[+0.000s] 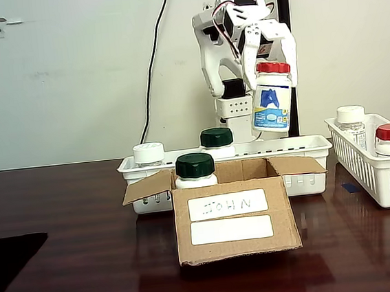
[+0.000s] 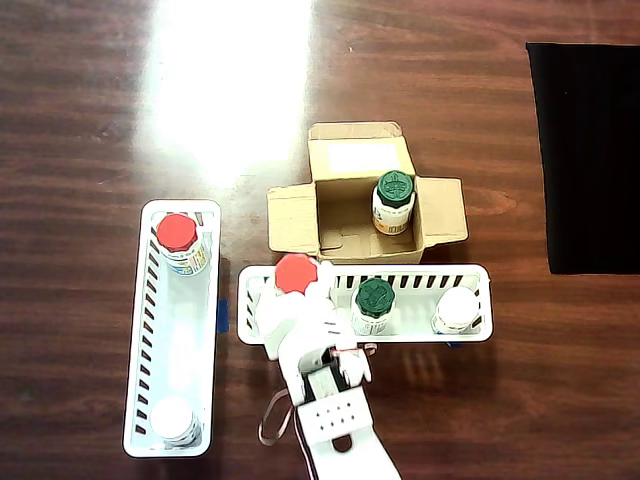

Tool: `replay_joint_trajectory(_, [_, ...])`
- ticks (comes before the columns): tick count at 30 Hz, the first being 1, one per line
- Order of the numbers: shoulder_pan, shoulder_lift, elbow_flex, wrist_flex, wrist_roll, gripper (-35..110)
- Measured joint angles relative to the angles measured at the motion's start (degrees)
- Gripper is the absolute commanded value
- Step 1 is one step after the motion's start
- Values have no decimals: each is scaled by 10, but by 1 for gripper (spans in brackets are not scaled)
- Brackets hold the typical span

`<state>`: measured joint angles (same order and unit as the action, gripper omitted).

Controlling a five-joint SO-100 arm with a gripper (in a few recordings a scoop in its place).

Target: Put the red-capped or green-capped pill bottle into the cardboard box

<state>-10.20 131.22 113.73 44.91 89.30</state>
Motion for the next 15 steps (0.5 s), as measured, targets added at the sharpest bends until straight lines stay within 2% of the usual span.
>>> replay_joint_trajectory(15, [105,-269,-207,-7,11,1])
